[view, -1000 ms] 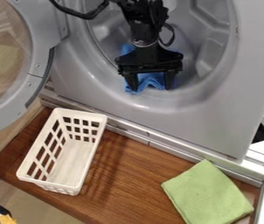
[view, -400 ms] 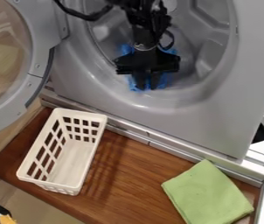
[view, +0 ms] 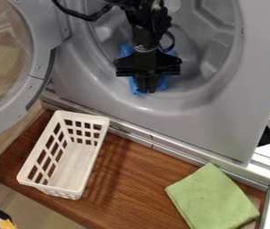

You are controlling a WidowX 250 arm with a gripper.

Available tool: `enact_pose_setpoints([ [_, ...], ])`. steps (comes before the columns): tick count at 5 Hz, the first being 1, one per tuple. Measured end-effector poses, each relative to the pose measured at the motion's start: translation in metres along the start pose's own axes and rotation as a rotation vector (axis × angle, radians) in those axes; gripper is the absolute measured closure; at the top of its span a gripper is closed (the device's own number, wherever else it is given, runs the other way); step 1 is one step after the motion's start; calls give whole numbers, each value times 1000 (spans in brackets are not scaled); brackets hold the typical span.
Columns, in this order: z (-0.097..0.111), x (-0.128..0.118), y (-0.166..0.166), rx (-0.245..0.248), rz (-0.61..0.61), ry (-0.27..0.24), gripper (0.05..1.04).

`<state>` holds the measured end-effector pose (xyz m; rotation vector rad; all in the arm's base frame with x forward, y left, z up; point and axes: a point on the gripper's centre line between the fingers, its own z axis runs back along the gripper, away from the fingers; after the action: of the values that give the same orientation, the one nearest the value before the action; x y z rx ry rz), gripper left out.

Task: Put the blue cloth inside the white basket.

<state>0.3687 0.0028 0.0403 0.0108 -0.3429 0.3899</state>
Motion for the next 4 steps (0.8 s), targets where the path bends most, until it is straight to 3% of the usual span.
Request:
enact_pose_setpoints([
  [1, 23, -2, 4, -17, 0, -32, 997],
  [3, 59, -35, 25, -44, -1, -51, 997],
  [4, 66, -60, 48, -34, 13, -30, 997],
])
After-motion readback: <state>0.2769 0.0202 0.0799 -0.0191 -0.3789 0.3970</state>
